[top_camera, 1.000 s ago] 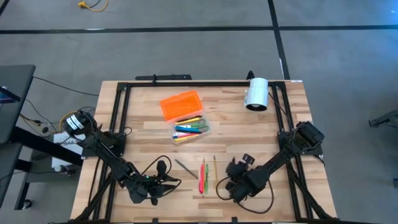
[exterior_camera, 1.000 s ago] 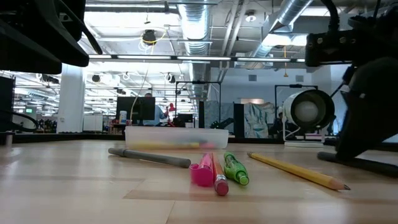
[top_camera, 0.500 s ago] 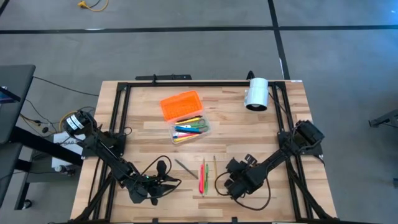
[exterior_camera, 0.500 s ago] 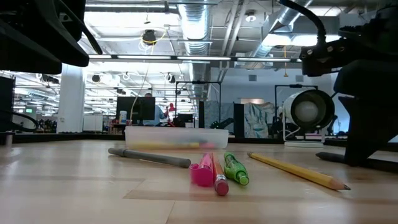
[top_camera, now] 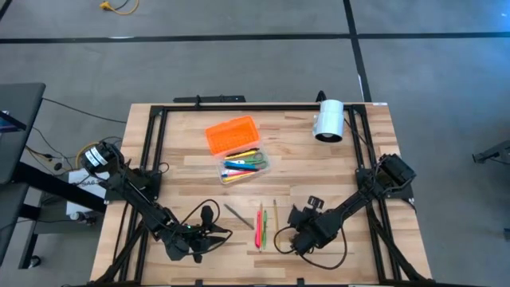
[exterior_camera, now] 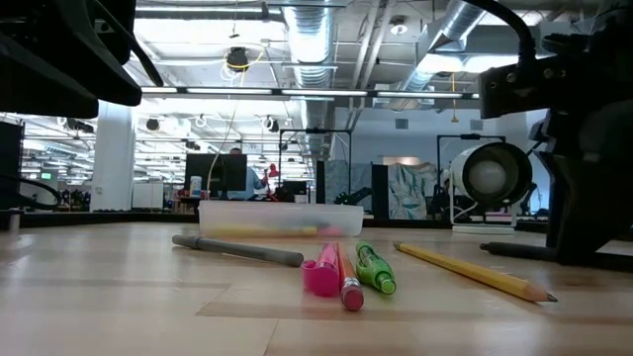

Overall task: Pick & place school supplies into a supply box
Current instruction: Put the black pen into the supply box

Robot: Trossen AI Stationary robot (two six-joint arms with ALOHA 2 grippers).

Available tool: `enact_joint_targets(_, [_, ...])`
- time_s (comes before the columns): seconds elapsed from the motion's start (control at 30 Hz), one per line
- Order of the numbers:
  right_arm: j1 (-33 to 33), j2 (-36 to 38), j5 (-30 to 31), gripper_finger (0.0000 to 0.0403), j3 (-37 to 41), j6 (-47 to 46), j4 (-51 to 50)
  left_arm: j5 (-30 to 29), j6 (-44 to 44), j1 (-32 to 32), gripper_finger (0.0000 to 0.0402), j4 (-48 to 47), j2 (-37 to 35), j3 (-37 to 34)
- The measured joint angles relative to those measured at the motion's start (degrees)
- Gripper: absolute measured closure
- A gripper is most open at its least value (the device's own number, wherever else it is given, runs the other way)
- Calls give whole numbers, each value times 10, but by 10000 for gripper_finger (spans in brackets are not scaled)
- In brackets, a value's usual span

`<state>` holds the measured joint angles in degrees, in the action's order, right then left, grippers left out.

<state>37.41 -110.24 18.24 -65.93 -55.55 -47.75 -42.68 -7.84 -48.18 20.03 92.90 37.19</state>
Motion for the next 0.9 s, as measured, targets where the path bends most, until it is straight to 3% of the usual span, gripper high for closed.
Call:
enact_joint_targets(0.47, [1, 0, -3, 387, 0, 21, 2, 0, 0, 0, 281, 0, 0, 0])
enact_joint_targets(0.9, [1, 0, -3, 355, 1, 21, 8, 0, 0, 0, 281, 0, 0, 0])
